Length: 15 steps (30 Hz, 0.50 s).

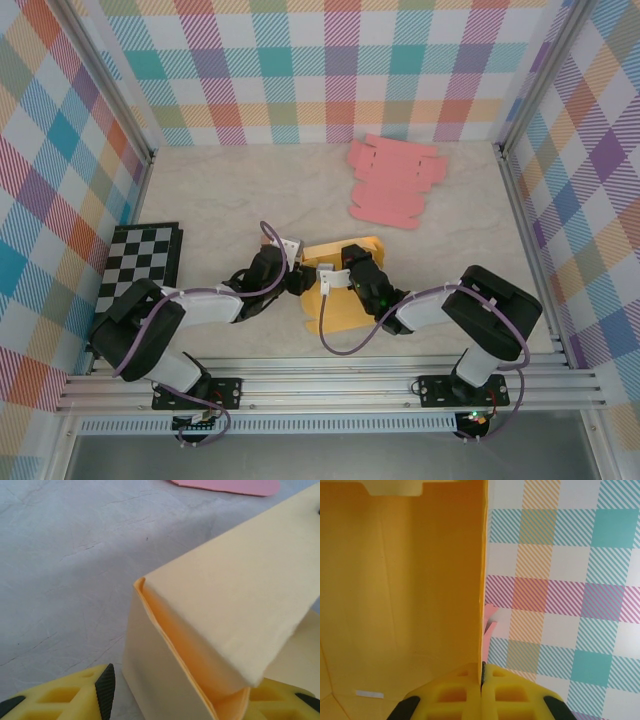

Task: Fold the paper box

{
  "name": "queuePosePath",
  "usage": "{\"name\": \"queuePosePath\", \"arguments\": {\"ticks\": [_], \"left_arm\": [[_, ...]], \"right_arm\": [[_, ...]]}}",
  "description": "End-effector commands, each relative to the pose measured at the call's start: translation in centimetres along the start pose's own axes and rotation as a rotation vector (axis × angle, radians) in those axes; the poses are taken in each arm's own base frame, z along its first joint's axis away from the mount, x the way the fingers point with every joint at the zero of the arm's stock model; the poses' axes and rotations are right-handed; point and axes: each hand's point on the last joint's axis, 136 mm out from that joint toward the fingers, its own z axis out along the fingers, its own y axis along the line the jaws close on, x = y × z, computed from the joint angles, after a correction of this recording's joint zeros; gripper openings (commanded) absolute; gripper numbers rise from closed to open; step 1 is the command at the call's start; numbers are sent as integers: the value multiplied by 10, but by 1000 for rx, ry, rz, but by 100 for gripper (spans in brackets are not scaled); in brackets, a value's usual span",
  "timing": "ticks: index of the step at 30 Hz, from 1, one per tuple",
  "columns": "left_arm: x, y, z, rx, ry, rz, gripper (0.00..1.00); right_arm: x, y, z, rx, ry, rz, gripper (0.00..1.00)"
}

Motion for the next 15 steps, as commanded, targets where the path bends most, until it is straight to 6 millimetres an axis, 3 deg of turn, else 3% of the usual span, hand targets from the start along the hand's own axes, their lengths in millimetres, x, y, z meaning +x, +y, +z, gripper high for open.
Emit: {"name": "queuePosePath", "arguments": {"ticks": [1, 9, 15], "left_arm": [[-10, 1, 3, -24, -48, -22, 51], [-10, 6, 12, -86, -48, -20, 51], [-3, 25, 14, -205, -25, -16, 46]], "right_arm": [[0, 15, -5, -41, -1, -29, 0], [-3, 9, -7, -42, -3, 17, 0], [-2, 8, -10, -52, 0, 44, 0]]}}
